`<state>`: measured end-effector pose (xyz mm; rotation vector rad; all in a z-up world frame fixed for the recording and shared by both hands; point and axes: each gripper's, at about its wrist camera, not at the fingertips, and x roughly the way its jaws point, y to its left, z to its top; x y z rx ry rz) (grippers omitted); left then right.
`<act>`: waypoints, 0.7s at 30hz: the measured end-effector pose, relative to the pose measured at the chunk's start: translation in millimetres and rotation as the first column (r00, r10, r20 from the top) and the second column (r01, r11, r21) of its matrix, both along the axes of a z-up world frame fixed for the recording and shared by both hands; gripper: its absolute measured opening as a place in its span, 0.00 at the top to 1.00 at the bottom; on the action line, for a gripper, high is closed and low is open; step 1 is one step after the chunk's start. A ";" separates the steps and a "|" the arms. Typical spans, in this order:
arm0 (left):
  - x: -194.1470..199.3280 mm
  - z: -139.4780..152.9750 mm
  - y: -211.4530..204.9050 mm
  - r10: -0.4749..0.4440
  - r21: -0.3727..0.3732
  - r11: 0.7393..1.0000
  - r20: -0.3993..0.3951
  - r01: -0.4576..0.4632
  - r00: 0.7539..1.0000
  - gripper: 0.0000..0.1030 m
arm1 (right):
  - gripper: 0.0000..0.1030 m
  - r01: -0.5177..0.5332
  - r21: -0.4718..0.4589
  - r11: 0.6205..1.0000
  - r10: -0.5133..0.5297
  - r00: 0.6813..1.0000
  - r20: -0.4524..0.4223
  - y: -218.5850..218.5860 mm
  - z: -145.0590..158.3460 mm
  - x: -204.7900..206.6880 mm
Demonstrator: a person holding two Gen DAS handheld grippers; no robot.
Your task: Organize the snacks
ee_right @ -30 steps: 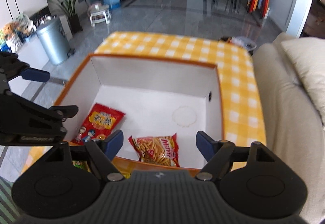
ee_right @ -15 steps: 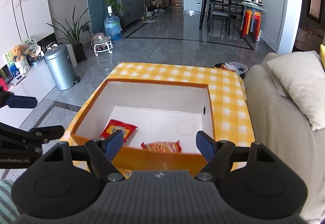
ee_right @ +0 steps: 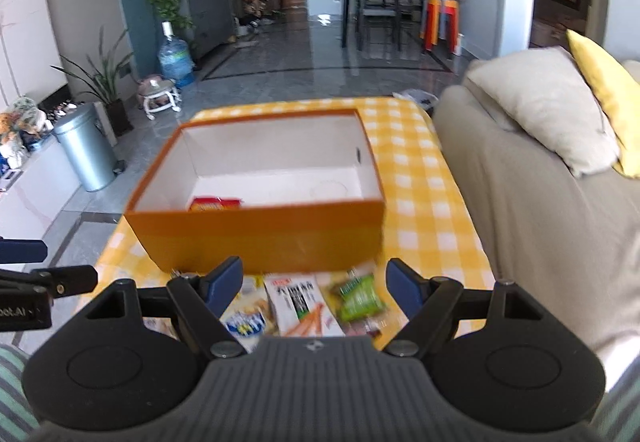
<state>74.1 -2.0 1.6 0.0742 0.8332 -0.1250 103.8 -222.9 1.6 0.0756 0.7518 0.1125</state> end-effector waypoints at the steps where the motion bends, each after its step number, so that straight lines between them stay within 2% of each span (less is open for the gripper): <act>1: -2.7 -3.4 -2.2 -0.002 -0.006 1.000 -0.004 0.002 1.000 0.13 | 0.26 0.006 -0.006 1.000 -0.006 1.000 -0.008 0.5 -3.0 -2.3; 6: -11.9 -23.1 -16.9 -0.024 -0.023 0.999 -0.038 0.023 0.999 0.13 | 0.26 0.027 -0.035 0.999 -0.028 0.999 -0.039 1.2 -19.4 -17.3; 10: -15.7 -37.9 -27.6 -0.043 -0.022 0.999 -0.065 0.041 0.997 0.13 | 0.23 0.039 -0.024 0.999 -0.041 0.996 -0.076 -3.9 -36.8 -25.7; 17: -9.3 -57.5 -34.0 -0.045 -0.017 0.999 -0.114 0.043 0.992 0.13 | 0.23 0.045 -0.037 0.998 -0.049 0.991 -0.121 -8.4 -59.9 -17.3; 21: -2.8 -63.7 -34.6 -0.052 -0.027 0.998 -0.133 0.049 0.990 0.14 | 0.23 0.053 -0.012 0.999 -0.054 0.987 -0.154 -11.7 -68.3 -10.4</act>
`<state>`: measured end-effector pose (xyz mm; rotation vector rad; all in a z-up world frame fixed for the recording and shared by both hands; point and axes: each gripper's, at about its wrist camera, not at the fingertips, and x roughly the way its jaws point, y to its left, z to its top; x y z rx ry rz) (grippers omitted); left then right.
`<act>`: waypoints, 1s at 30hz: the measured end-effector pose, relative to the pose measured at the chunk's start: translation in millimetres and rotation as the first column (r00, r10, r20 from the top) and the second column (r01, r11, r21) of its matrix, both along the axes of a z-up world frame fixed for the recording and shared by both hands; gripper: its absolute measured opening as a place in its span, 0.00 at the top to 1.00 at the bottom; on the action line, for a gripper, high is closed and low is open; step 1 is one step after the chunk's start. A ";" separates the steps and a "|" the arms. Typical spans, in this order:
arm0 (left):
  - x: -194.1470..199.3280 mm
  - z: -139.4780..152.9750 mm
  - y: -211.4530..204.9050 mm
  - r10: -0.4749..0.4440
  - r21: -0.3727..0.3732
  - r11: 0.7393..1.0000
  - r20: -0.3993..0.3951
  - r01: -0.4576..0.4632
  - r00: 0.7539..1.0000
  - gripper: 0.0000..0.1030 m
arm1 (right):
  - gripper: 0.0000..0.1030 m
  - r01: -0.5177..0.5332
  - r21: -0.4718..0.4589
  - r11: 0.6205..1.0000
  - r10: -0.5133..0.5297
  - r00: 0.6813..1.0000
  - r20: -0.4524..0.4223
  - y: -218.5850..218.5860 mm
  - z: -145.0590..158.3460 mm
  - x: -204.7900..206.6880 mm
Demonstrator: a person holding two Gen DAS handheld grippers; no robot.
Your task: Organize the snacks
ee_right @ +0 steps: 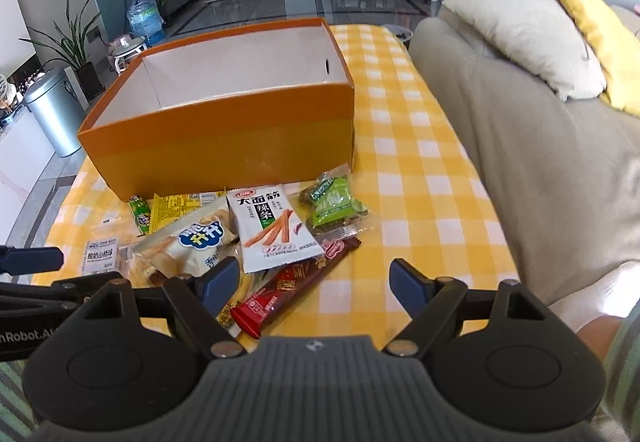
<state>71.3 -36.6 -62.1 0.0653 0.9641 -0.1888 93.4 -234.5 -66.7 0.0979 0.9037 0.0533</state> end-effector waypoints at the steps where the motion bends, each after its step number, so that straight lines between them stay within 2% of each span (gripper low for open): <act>1: 1.8 -1.6 -0.5 -0.002 0.002 1.000 -0.006 0.003 1.000 0.14 | 0.23 -0.002 0.005 1.000 0.002 1.000 -0.003 0.3 -1.3 1.7; 5: 8.8 -4.2 -0.1 -0.005 -0.013 1.000 -0.012 0.005 1.000 0.15 | 0.24 -0.015 0.025 1.000 0.016 1.000 -0.021 4.7 -8.5 11.2; 6: 11.2 -3.8 -0.3 -0.007 -0.026 1.000 -0.015 0.007 1.000 0.19 | 0.25 -0.018 0.028 0.999 0.019 0.999 -0.027 6.0 -10.3 13.6; 7: 13.6 -3.4 0.0 -0.012 -0.046 0.999 -0.019 0.011 1.000 0.21 | 0.29 -0.021 0.029 0.999 0.022 0.999 -0.032 7.5 -11.9 15.9; 9: 18.8 -3.3 -1.1 -0.020 -0.083 0.996 -0.020 0.019 1.000 0.21 | 0.30 -0.034 0.029 0.999 0.035 0.998 -0.044 10.4 -16.2 21.8; 11: 23.6 -4.9 -5.6 -0.036 -0.093 0.995 -0.017 0.034 0.999 0.21 | 0.39 -0.052 0.024 0.998 0.053 0.998 -0.046 12.2 -19.8 28.1; 12: 26.0 -6.4 -8.0 -0.040 -0.091 0.995 -0.016 0.039 0.999 0.23 | 0.39 -0.069 0.020 0.997 0.070 0.996 -0.048 13.1 -21.6 31.5; 14: 31.8 -9.9 -10.2 -0.045 -0.090 0.995 -0.023 0.042 0.999 0.22 | 0.42 -0.115 0.009 0.993 0.115 0.992 -0.051 15.1 -25.5 38.1; 19: 46.8 -18.0 -12.9 -0.077 -0.123 0.990 -0.066 0.068 0.995 0.16 | 0.42 -0.168 -0.001 0.986 0.167 0.985 -0.039 9.5 -31.1 49.8; 23: 54.1 -26.6 -22.4 -0.126 -0.096 0.988 -0.081 0.118 0.989 0.16 | 0.42 -0.157 0.036 0.987 0.160 0.985 -0.066 -2.1 -36.6 57.8; 26: 56.5 -32.2 -29.6 -0.152 -0.064 0.987 -0.077 0.147 0.985 0.21 | 0.43 -0.135 0.066 0.989 0.140 0.988 -0.073 -9.5 -37.2 61.1; 30: 59.5 -38.8 -36.3 -0.168 -0.018 0.986 -0.080 0.167 0.982 0.26 | 0.43 -0.135 0.040 0.990 0.138 0.988 -0.075 -10.5 -39.1 63.0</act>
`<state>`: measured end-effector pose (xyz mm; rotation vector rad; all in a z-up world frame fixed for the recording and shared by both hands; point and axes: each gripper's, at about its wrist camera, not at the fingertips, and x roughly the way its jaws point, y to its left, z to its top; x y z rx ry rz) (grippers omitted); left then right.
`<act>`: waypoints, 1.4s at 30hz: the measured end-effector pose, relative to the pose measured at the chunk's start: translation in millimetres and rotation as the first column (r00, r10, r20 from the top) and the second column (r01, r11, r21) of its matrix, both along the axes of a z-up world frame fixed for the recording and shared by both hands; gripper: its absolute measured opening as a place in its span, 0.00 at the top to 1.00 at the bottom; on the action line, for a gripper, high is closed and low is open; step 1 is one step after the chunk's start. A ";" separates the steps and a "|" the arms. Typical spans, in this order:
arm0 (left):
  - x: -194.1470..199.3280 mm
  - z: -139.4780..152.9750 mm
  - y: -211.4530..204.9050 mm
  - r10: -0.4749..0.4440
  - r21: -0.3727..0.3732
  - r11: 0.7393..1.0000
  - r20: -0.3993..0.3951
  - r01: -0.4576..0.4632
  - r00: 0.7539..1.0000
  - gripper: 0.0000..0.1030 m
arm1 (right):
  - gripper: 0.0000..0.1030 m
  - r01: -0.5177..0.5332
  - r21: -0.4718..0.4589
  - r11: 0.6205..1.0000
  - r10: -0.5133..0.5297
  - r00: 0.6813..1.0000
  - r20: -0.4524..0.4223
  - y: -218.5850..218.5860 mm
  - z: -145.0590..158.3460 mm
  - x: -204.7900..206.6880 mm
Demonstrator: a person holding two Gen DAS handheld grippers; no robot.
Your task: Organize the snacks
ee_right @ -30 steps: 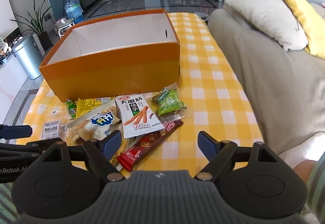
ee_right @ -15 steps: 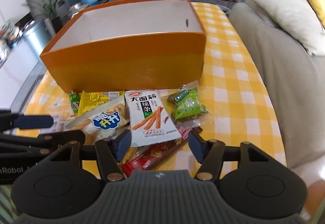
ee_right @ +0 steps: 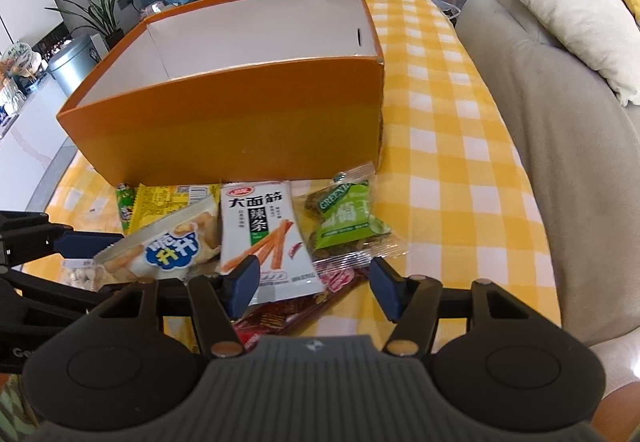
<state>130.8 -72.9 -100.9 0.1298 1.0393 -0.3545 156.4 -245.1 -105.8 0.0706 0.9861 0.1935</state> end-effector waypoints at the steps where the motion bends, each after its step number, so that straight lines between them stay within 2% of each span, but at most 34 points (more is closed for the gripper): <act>1: -0.2 -1.1 -1.6 -0.006 0.012 1.000 0.002 0.006 1.000 0.27 | 0.43 0.000 0.001 1.000 0.000 1.000 -0.003 -0.3 -0.9 0.7; 7: -3.7 -7.0 -11.2 -0.035 0.072 0.997 0.038 0.032 0.999 0.41 | 0.43 -0.020 0.008 1.000 0.020 1.000 -0.014 2.8 -5.3 1.9; 14: -8.0 -1.4 -1.9 0.003 0.044 0.999 0.027 -0.004 1.000 0.57 | 0.43 -0.031 0.016 0.999 0.031 0.999 -0.016 5.0 -6.7 3.0; 18: -12.6 10.4 10.1 0.054 0.025 0.998 0.038 -0.055 0.998 0.58 | 0.41 -0.040 0.013 0.999 0.040 0.999 -0.006 7.8 -6.5 3.8; 23: -14.1 25.2 24.0 0.115 0.006 0.993 0.061 -0.116 0.991 0.59 | 0.33 -0.040 0.057 0.998 0.040 0.999 0.004 13.6 -5.6 8.2; 33: -5.2 35.2 42.3 0.185 0.001 0.983 0.083 -0.186 0.979 0.59 | 0.33 -0.093 0.002 0.996 0.093 0.995 -0.027 38.1 -22.4 26.8; 39: -3.4 33.1 42.1 0.183 0.006 0.983 0.084 -0.184 0.979 0.59 | 0.33 -0.164 -0.095 0.982 0.160 0.986 -0.052 56.1 -32.8 30.0; 42: -2.9 32.6 41.8 0.184 0.006 0.983 0.080 -0.185 0.980 0.59 | 0.35 -0.178 -0.104 0.979 0.172 0.983 -0.058 59.4 -36.0 29.9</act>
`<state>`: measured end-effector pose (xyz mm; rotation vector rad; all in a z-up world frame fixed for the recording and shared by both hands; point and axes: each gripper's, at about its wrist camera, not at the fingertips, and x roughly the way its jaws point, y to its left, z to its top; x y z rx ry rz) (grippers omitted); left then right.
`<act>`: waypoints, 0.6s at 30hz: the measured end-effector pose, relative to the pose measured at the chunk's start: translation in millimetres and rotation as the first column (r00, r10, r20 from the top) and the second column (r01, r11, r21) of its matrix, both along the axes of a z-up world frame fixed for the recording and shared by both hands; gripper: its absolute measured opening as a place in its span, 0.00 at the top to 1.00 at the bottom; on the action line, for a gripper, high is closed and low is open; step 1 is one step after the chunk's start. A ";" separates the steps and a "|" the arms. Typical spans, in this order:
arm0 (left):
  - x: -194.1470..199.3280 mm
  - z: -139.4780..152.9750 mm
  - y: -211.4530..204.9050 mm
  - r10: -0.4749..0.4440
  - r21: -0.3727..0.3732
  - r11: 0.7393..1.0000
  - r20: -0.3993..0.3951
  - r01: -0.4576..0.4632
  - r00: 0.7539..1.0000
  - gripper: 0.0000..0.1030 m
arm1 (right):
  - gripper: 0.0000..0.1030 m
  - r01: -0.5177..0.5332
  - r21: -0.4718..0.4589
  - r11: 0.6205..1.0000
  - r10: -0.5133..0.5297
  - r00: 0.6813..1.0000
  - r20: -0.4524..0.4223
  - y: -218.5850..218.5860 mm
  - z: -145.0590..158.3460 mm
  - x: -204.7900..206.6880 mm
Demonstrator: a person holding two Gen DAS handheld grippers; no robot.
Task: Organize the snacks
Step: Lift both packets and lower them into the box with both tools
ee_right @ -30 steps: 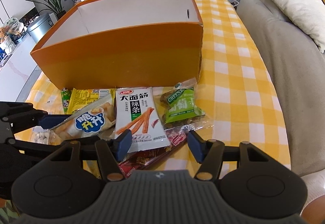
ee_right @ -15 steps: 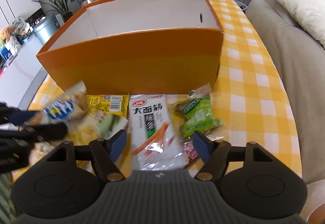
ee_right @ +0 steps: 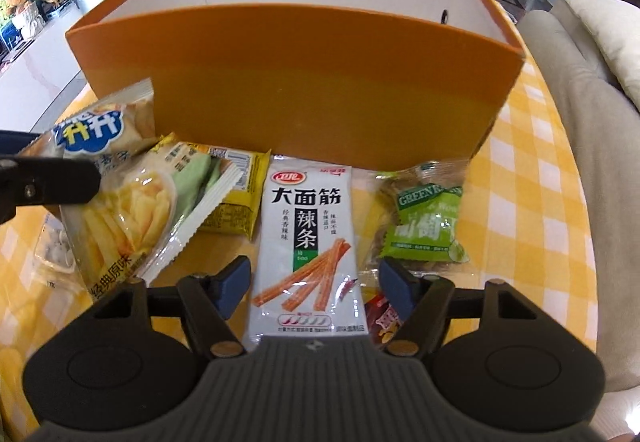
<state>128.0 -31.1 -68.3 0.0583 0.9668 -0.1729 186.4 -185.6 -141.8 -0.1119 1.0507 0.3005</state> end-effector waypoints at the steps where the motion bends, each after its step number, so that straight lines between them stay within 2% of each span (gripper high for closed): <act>1: -0.4 -0.1 -0.1 0.001 -0.001 1.000 -0.001 -0.001 1.000 0.59 | 0.39 -0.006 0.001 1.000 0.006 1.000 -0.002 1.0 -1.1 0.1; 2: -0.3 0.0 -0.1 0.003 -0.004 1.000 -0.003 -0.003 1.000 0.59 | 0.48 -0.014 -0.002 1.000 0.014 1.000 -0.006 2.4 -2.8 0.5; 5: -1.4 0.7 0.5 0.010 -0.007 1.000 -0.005 -0.010 1.000 0.59 | 0.53 -0.006 0.009 1.000 0.006 1.000 -0.027 3.4 -5.6 2.3; 12: -9.8 9.2 5.8 0.025 -0.010 1.000 0.015 -0.025 1.000 0.59 | 0.56 0.048 0.045 0.998 -0.044 0.995 -0.088 -5.5 10.2 6.7; 18: -18.8 20.6 14.8 0.053 -0.015 0.999 0.042 -0.052 0.998 0.59 | 0.56 0.114 0.111 0.987 -0.103 0.989 -0.103 -21.1 38.1 -3.1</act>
